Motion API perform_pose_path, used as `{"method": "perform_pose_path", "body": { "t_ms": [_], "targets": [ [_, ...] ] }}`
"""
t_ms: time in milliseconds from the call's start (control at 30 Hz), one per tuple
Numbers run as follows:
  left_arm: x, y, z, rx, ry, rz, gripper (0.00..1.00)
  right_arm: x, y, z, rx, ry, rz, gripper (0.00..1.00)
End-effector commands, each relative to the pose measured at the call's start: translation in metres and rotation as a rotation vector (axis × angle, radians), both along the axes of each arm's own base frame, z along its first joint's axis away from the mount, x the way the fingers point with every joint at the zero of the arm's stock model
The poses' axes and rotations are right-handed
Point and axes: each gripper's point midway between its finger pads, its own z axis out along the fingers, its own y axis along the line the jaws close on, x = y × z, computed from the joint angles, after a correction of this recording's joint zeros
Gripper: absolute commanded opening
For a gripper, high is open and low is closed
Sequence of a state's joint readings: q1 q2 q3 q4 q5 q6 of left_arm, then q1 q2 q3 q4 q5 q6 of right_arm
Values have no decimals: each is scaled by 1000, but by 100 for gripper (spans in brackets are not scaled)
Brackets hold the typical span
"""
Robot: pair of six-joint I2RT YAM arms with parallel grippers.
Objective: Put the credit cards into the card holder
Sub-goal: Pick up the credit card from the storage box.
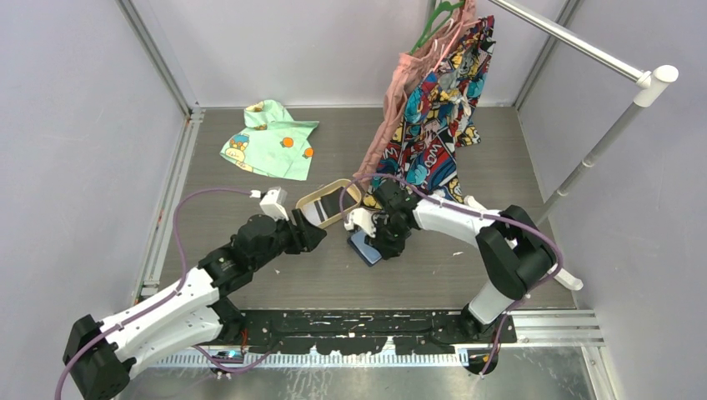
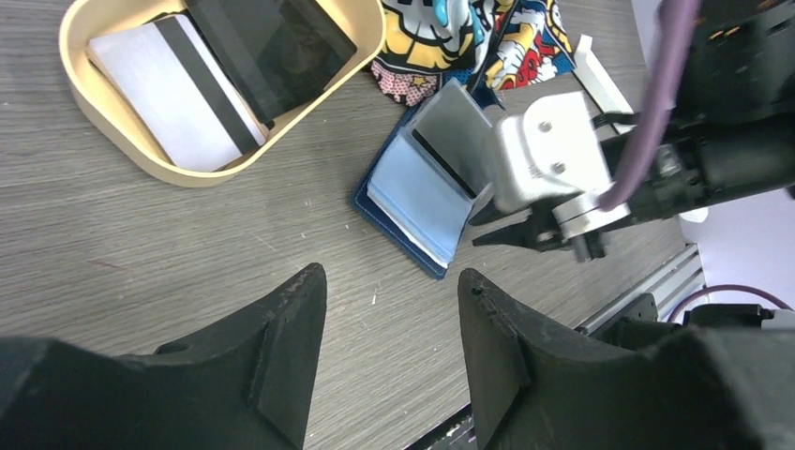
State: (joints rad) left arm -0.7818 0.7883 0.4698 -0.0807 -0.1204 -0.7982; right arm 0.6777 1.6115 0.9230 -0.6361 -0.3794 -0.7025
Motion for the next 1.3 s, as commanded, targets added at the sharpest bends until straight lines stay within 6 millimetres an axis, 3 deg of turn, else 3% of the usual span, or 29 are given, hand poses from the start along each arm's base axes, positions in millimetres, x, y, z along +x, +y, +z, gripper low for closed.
{"method": "perform_pose_path", "body": {
  "t_ms": [0,33,133,233,267,300,400,467,567,700,967,1067,1133,1267],
  "targets": [
    [10,11,25,22,-51,47,56,10,18,55,95,-14,-11,28],
    [11,13,27,26,-52,53,59,6,10,64,74,-7,11,31],
    [17,18,33,14,-59,72,66,18,1,101,97,-53,32,40],
    [29,19,44,-55,-69,76,69,42,8,141,147,-131,15,55],
    [34,19,46,-87,-64,75,69,53,15,155,170,-156,1,69],
    [41,21,48,-124,-59,79,69,63,25,167,205,-171,-29,95],
    [57,22,47,-208,-29,74,67,92,64,181,310,-51,-220,100],
    [65,25,45,-224,-11,78,66,92,90,183,329,111,-215,98],
    [71,37,34,-180,13,115,66,115,124,166,311,137,-299,91],
    [76,56,11,-116,70,195,63,161,151,143,353,90,-536,86],
    [94,59,-23,-112,181,254,56,197,143,75,208,58,-773,84],
    [104,51,-34,-104,236,241,53,201,140,62,175,51,-813,88],
    [110,47,-44,-95,278,233,52,199,140,56,161,58,-821,99],
    [117,38,-54,-97,335,209,47,194,140,42,119,59,-823,99]
  ]
}}
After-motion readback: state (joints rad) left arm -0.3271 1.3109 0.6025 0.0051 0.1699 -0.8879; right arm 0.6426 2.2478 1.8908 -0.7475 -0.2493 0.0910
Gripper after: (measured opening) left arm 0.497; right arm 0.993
